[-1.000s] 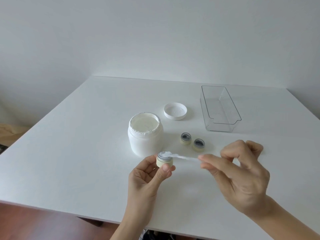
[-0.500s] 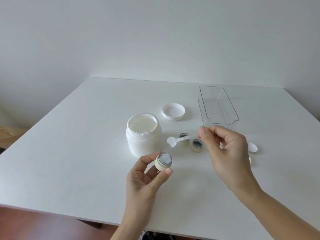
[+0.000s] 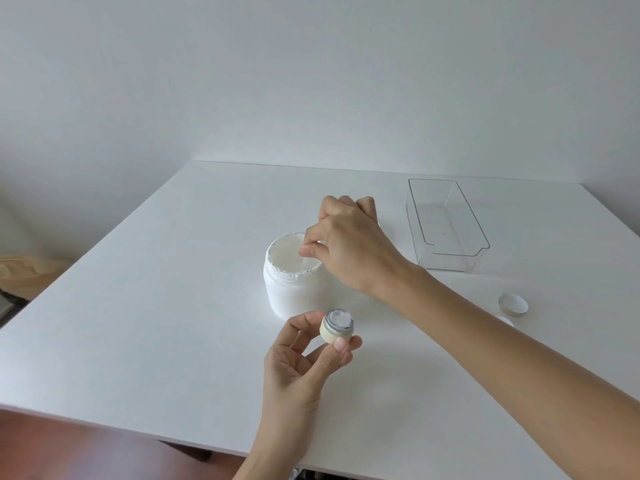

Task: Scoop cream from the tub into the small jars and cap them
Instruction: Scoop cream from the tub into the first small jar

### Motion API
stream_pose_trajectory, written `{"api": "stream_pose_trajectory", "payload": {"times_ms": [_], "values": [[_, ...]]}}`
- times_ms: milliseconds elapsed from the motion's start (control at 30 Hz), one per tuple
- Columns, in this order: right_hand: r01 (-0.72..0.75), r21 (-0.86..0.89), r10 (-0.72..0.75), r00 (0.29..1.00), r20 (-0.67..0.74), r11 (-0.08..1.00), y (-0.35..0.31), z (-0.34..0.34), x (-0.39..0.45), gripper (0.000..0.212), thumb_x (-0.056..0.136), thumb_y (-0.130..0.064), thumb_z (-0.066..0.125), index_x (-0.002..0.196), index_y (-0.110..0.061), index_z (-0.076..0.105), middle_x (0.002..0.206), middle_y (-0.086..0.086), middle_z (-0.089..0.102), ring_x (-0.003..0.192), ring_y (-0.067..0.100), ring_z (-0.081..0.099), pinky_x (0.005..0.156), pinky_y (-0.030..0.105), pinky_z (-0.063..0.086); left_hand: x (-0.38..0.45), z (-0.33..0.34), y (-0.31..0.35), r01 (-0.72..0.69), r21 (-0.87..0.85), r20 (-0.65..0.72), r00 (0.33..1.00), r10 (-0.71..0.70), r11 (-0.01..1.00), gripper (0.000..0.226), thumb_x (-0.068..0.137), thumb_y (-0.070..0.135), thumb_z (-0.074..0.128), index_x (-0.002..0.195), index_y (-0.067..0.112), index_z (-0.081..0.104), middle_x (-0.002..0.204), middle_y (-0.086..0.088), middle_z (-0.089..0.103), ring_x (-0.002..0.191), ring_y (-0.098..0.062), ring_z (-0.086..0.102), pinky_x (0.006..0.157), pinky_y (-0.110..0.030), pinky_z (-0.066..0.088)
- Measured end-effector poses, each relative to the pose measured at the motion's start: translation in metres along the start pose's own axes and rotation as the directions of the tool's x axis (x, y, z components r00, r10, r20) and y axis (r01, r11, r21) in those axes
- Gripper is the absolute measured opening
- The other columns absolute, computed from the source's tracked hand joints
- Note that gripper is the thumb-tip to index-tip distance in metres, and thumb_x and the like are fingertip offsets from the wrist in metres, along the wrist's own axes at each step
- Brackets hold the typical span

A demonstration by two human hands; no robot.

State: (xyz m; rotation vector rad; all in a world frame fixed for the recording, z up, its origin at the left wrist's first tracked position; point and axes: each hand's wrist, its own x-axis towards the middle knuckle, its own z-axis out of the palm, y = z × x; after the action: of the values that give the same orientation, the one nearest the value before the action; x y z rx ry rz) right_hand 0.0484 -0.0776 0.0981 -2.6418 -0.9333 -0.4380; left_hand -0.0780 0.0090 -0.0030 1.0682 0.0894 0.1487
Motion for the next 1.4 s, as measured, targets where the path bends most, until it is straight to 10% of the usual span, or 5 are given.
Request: {"api": "stream_pose_trajectory", "payload": {"times_ms": [400, 700, 933, 1200, 1400], "values": [[-0.474, 0.612, 0.573, 0.819, 0.041, 0.633, 0.031, -0.006, -0.01, 0.032, 0.091, -0.024, 0.057, 0.075, 0.0, 0.071, 0.033, -0.02, 0.045, 0.041, -0.005, 0.045, 0.044, 0.009, 0.031, -0.001, 0.0, -0.001, -0.047, 0.066, 0.011, 0.999, 0.047, 0.997, 0.038, 0.061, 0.019, 0.086, 0.097, 0.019, 0.074, 0.096, 0.004, 0.075, 0.074, -0.021, 0.073, 0.067, -0.021, 0.055], [-0.596, 0.767, 0.645, 0.688, 0.333, 0.239, 0.038, -0.01, -0.031, 0.023, 0.087, -0.029, 0.062, 0.068, -0.017, 0.069, 0.06, -0.01, 0.048, 0.059, 0.011, 0.037, 0.05, 0.018, 0.029, 0.0, -0.003, -0.001, -0.042, 0.047, -0.018, 0.999, 0.043, 0.998, 0.039, 0.061, 0.019, 0.087, 0.097, 0.02, 0.074, 0.099, -0.002, 0.076, 0.08, -0.026, 0.076, 0.072, -0.023, 0.057], [-0.62, 0.714, 0.593, 0.722, 0.357, 0.325, 0.034, -0.009, -0.081, 0.031, 0.088, -0.032, 0.062, 0.06, -0.017, 0.066, 0.043, -0.013, 0.04, 0.047, 0.003, 0.039, 0.067, 0.024, 0.034, 0.0, -0.002, -0.001, -0.047, 0.055, -0.015, 0.999, 0.048, 0.997, 0.038, 0.063, 0.018, 0.085, 0.099, 0.021, 0.074, 0.101, -0.002, 0.076, 0.081, -0.026, 0.076, 0.073, -0.023, 0.056], [-0.566, 0.714, 0.576, 0.769, 0.278, 0.412, 0.033, 0.0, -0.092, 0.032, 0.09, -0.029, 0.061, 0.062, -0.017, 0.067, 0.043, -0.012, 0.026, 0.041, 0.006, 0.024, 0.039, 0.012, 0.023, 0.0, -0.002, -0.001, -0.038, 0.065, -0.012, 0.999, 0.039, 0.997, 0.043, 0.061, 0.016, 0.086, 0.101, 0.019, 0.073, 0.104, -0.006, 0.076, 0.081, -0.029, 0.076, 0.074, -0.024, 0.056], [-0.519, 0.719, 0.595, 0.783, 0.182, 0.462, 0.04, 0.002, -0.095, 0.03, 0.089, -0.03, 0.061, 0.064, -0.016, 0.07, 0.05, -0.005, 0.042, 0.052, 0.011, 0.037, 0.05, 0.015, 0.03, -0.001, -0.002, 0.0, -0.034, 0.06, -0.012, 0.999, 0.035, 0.998, 0.042, 0.062, 0.016, 0.086, 0.101, 0.019, 0.073, 0.105, -0.006, 0.076, 0.082, -0.029, 0.076, 0.074, -0.024, 0.056]]}}
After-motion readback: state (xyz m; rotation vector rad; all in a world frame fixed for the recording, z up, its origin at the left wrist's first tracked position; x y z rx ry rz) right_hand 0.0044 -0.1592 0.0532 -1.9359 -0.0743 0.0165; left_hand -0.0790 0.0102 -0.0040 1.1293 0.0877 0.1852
